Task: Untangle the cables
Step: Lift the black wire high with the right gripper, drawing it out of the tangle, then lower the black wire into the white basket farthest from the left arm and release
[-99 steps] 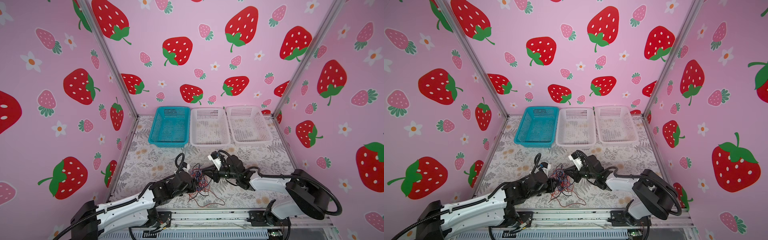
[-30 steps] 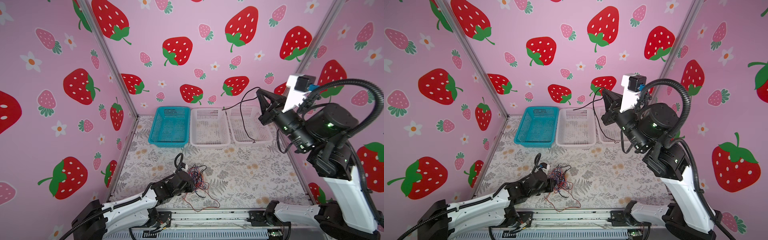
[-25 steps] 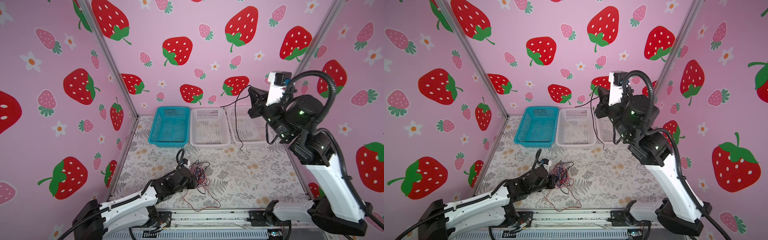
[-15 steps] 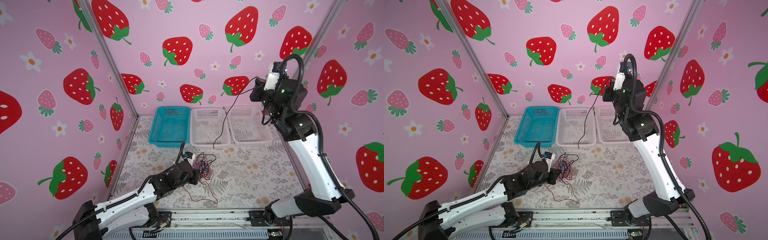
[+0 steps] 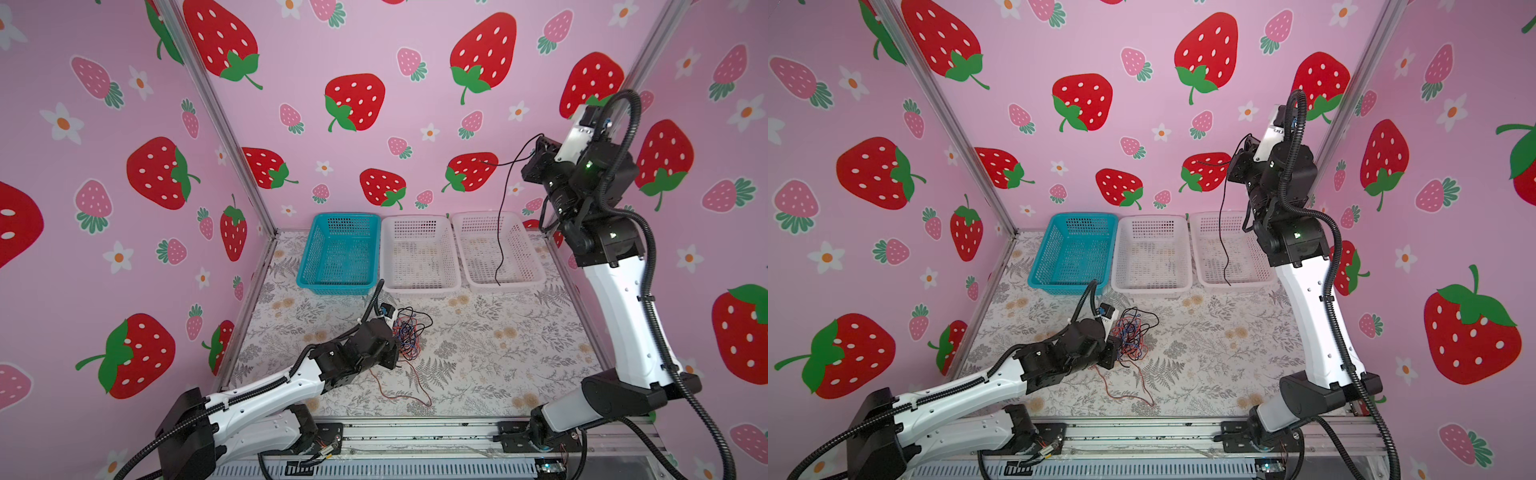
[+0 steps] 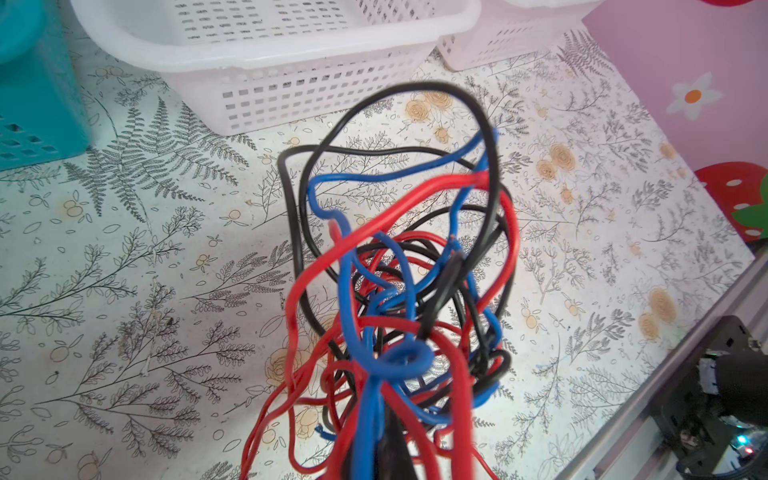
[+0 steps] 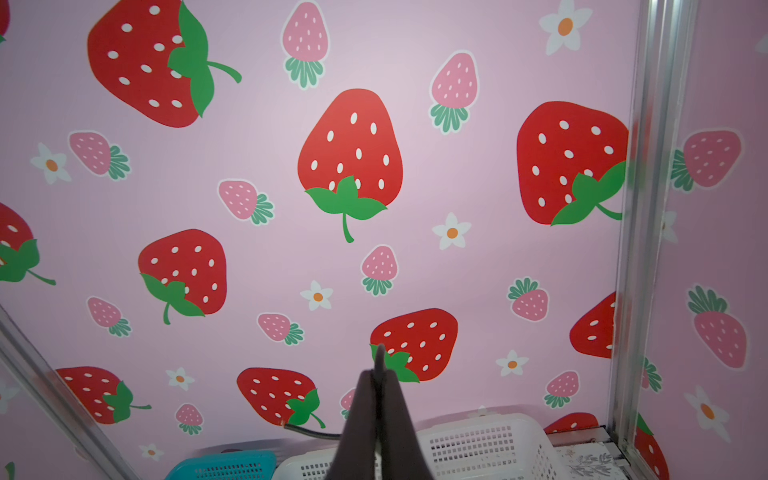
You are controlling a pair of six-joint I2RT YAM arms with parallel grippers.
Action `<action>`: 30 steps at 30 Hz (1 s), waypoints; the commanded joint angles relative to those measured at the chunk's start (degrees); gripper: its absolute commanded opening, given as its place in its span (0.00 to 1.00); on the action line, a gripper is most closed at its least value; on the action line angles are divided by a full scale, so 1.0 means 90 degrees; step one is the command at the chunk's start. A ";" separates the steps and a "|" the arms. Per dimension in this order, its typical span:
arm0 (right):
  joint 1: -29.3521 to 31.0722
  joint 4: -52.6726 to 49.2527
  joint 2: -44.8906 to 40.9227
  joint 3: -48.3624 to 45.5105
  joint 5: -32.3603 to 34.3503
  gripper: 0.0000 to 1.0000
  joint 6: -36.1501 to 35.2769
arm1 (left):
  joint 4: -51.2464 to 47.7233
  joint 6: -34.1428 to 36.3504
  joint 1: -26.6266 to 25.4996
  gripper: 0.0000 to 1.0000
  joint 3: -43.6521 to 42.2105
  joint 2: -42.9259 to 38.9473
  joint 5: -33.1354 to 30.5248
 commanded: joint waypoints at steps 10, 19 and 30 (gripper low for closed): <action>-0.0182 0.0723 0.0364 0.0019 0.0806 0.00 -0.0306 | 0.0726 -0.0070 -0.0013 0.00 -0.0114 0.0020 -0.0018; -0.0326 0.1543 0.0222 -0.2267 0.1477 0.00 -0.0099 | 0.1060 -0.0310 -0.0035 0.00 -0.0459 -0.0341 0.0058; -0.0770 0.1310 0.1050 -0.3648 0.1045 0.00 0.0643 | 0.1160 -0.0931 -0.0036 0.00 -0.1032 -0.1106 -0.0078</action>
